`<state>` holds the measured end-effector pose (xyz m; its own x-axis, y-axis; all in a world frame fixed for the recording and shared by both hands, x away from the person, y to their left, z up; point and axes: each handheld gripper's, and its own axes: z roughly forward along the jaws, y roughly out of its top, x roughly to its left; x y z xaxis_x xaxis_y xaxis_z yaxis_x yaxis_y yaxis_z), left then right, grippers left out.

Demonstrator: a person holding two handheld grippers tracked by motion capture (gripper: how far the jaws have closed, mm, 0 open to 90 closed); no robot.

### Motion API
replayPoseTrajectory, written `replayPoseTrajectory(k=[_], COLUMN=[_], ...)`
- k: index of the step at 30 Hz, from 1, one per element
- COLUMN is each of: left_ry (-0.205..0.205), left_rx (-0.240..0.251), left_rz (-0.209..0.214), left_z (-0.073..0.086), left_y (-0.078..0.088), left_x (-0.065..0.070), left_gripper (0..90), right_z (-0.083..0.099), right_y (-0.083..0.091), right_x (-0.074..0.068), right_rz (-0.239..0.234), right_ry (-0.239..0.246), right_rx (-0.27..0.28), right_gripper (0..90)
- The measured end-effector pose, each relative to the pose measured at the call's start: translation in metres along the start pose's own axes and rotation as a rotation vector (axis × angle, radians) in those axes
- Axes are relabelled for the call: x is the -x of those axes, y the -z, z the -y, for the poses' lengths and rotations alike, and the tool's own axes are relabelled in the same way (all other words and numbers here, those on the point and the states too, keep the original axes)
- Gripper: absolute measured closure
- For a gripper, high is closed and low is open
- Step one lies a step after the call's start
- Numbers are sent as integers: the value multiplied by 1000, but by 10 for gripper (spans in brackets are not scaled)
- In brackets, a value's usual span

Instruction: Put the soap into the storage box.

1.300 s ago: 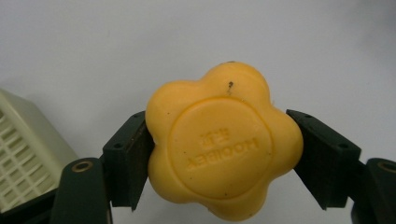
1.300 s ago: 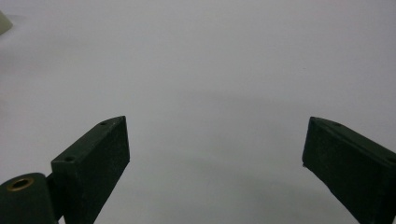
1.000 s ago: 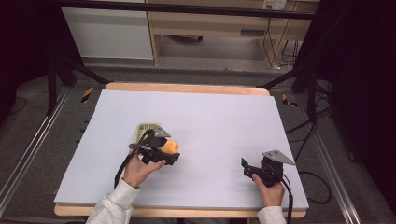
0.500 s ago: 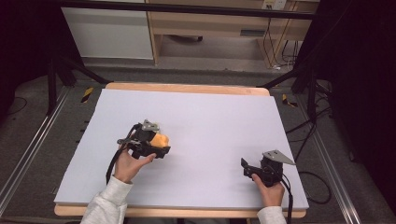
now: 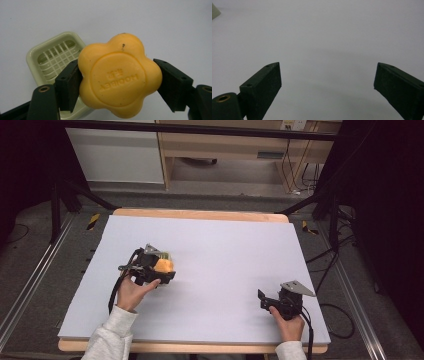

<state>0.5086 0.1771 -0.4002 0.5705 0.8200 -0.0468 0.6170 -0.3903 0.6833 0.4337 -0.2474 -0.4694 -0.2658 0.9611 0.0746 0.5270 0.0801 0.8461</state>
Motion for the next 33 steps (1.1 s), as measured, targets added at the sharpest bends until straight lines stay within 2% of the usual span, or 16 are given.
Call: replayPoseTrajectory(k=[15,23,33], left_ry=[30,56,76], left_rx=[-13,-9,-15], left_rz=[-35,-52,-62], left_z=[-1,-2,-4], left_y=[-4,-6,-15], left_x=[-15,-28,-41], left_gripper=[268,268,268], right_z=[0,0,0], right_y=[-1,-1,-1], right_x=[0,0,-1], right_rz=[-6,-2,-8], right_ry=[1,10,1], right_rx=[3,2,-2], right_gripper=[80,79,79])
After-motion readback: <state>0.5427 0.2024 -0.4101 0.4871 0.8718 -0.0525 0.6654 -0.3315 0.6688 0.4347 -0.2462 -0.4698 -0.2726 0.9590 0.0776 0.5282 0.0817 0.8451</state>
